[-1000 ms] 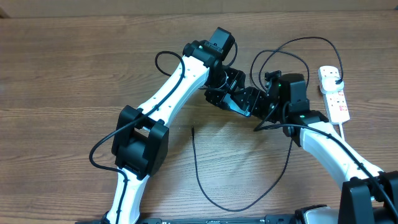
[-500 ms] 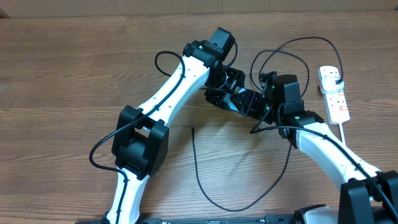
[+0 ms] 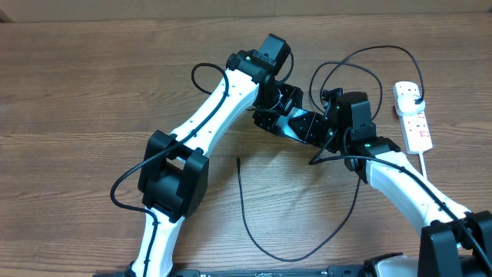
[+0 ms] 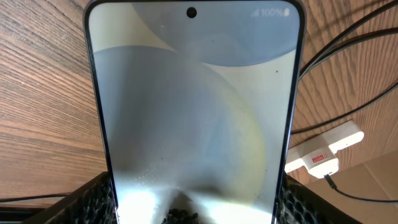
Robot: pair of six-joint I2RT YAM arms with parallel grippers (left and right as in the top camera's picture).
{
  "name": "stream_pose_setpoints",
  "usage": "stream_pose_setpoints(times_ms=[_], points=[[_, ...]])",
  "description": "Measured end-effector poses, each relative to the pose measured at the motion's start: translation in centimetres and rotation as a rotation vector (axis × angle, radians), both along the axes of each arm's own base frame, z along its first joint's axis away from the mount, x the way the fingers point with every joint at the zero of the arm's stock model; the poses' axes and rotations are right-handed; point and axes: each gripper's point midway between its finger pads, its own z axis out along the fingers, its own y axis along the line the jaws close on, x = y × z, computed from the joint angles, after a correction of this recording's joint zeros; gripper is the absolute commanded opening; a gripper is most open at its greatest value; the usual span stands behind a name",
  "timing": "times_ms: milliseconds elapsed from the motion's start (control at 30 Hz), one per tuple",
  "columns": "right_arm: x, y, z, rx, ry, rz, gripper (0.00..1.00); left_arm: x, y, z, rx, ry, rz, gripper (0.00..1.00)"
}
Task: Plug charger to phone and switch on socket
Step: 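Hold the phone with both grippers while securing the right grip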
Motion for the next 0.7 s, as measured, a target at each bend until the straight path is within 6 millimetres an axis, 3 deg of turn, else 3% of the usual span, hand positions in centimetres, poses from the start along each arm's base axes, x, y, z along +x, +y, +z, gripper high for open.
stream_pose_setpoints(times_ms=[700], points=[[0.23,0.17,0.36,0.027,0.001,-0.014,0.24,-0.13,-0.26,0.18,-0.019,0.008,-0.005,0.04]])
